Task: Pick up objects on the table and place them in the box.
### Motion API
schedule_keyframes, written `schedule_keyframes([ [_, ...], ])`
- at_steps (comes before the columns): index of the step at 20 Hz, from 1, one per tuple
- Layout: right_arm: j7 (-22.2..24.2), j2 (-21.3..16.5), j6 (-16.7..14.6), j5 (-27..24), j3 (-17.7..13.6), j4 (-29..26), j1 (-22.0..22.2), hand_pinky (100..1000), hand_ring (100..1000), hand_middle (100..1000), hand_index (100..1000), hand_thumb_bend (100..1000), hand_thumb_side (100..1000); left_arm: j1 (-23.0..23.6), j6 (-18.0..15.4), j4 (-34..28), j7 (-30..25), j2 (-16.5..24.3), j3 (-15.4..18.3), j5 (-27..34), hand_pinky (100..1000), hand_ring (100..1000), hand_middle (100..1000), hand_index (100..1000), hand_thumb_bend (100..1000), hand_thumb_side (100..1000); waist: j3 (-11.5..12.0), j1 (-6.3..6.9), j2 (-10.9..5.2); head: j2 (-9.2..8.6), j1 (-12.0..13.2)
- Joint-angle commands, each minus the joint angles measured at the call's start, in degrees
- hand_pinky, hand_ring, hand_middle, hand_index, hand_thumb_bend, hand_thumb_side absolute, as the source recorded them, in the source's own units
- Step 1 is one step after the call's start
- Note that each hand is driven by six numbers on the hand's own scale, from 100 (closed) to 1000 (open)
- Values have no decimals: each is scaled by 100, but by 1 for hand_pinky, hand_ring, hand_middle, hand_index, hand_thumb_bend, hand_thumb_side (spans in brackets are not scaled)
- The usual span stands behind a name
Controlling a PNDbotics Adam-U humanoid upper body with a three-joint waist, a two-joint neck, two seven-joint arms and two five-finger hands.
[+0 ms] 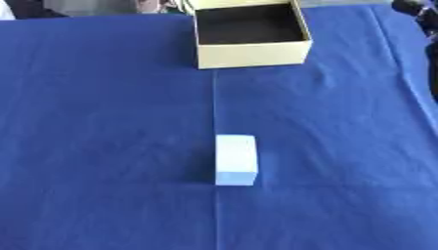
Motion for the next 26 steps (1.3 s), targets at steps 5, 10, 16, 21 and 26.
schedule_keyframes([
  [5,61,-170,32,-22,23,-96,-89,746,770,685,858,100,979,-858,152,-115,-1518,853,-747,-41,626,667,606,829,363,846,-44,77,-180,16,-13],
  [10,97,-173,53,-35,55,-96,-113,747,770,684,858,100,980,-1363,216,-115,-2465,1010,-1239,72,634,673,614,840,379,867,-75,90,-180,15,32],
  [16,130,-154,108,-42,87,-96,-156,748,770,684,858,100,981,-1696,455,-115,-3118,834,-1619,253,633,669,612,838,431,841,-97,101,-186,65,49],
  [21,161,-176,111,-57,92,-96,-181,748,770,683,858,100,980,-1766,671,-115,-3635,685,-1801,312,643,679,622,845,503,822,-95,94,-194,202,34],
  [26,170,-158,135,-57,102,-96,-158,748,770,682,858,100,981,-1794,789,-115,-4234,608,-1973,276,661,696,641,856,612,822,-72,98,-208,233,50],
])
